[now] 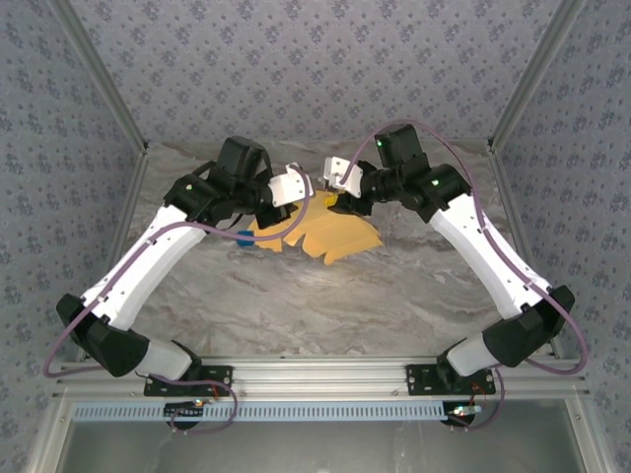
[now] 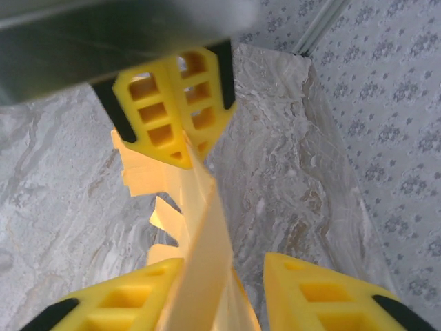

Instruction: Fold the paper box

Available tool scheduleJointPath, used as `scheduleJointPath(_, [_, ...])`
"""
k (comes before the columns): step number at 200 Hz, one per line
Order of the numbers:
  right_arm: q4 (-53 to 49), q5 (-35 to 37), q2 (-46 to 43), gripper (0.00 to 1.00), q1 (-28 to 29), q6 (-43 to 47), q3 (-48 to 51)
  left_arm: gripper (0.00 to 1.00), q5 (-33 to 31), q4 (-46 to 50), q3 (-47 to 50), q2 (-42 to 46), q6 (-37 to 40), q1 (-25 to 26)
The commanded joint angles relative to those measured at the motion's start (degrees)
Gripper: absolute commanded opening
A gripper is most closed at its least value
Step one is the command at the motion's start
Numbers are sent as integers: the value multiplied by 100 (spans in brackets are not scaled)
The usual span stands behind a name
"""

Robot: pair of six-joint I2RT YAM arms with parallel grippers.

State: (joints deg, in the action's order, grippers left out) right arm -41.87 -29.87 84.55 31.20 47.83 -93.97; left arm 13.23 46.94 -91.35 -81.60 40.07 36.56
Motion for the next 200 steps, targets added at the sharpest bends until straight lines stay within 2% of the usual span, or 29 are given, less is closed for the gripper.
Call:
scheduleJointPath(1, [-204, -246, 44, 27, -91, -37, -186, 0, -5, 42, -230, 67, 52, 47])
scheduleJointPath(40, [-255, -282, 47, 11, -200, -105, -193, 0, 81, -9, -232, 102, 22, 47])
scheduleJointPath(68, [-262, -457, 10, 3, -278, -187, -199, 1, 124, -83, -225, 112, -17, 45])
scheduleJointPath(78, [-253, -564, -30, 0, -329, -263, -195, 9, 127, -121, -228, 127, -52, 51])
scheduleJointPath(112, [78, -1155, -351, 0, -769, -781, -6, 45, 118, -625, 47, 477, -419, -98])
scheduleJointPath(143, [708, -1912, -852, 0, -1310, -1637, 383, 70, 896, -1982, 1114, 1333, -1478, -814])
scheduleJointPath(162, [950, -2226, -1119, 0, -1541, -1938, 558, 79, 1455, -3093, 2002, 1875, -2329, -1379])
scheduleJointPath(180, [1128, -2358, -1297, 0, -1688, -2277, 679, 83, 1949, -3855, 2533, 2092, -3138, -1888])
scheduleJointPath(200, [1526, -2389, -1389, 0, -1784, -2837, 784, 85, 2702, -4441, 2875, 2080, -3736, -2026])
